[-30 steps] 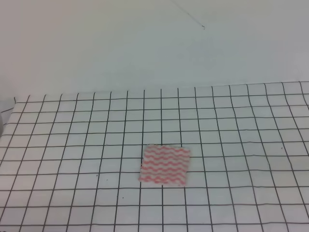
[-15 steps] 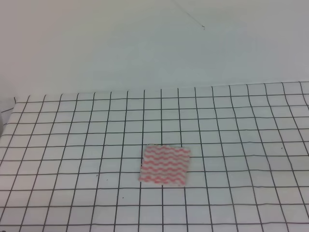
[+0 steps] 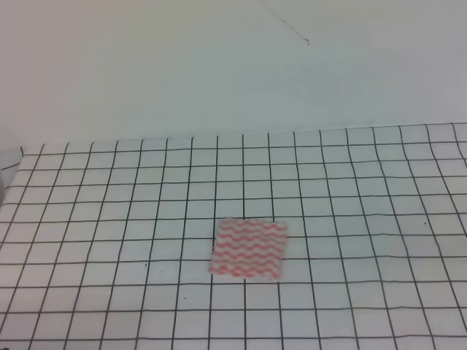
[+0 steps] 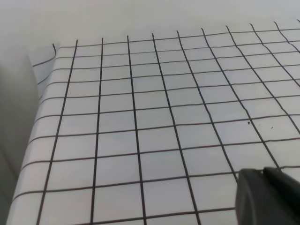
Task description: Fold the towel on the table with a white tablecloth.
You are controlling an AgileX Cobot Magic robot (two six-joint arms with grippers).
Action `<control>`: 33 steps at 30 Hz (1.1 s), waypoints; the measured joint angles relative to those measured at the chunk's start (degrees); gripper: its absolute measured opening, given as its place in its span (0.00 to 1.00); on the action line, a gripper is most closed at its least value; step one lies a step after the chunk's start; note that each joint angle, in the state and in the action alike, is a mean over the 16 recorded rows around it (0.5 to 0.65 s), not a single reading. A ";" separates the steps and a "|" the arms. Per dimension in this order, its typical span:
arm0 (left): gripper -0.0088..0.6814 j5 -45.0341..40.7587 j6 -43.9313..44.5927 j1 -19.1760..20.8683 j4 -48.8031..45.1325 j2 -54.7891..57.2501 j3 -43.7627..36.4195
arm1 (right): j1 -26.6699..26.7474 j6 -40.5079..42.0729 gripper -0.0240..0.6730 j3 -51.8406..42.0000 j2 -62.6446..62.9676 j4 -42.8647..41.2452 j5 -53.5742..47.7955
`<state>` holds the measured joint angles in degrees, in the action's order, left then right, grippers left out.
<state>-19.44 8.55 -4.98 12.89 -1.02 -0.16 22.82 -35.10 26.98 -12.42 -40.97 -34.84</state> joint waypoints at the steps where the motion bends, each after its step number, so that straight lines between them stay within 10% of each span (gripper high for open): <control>1: 0.01 0.01 0.01 0.00 -0.01 0.00 0.00 | -1.91 -0.67 0.03 -1.14 0.90 0.23 2.32; 10: 0.01 0.15 -0.25 0.00 -0.03 0.00 0.00 | -18.20 -5.88 0.03 -15.09 7.94 4.56 25.31; 19: 0.01 0.26 -0.57 0.00 -0.03 0.00 0.00 | -22.17 -4.70 0.03 -25.84 9.31 4.46 33.50; 33: 0.01 0.04 -0.68 0.00 -0.03 0.03 0.00 | -22.17 36.37 0.03 -28.88 9.15 39.07 27.27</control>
<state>-19.40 7.87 -4.98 12.86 -1.00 -0.16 0.65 1.28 -1.90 -3.27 -1.90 -7.57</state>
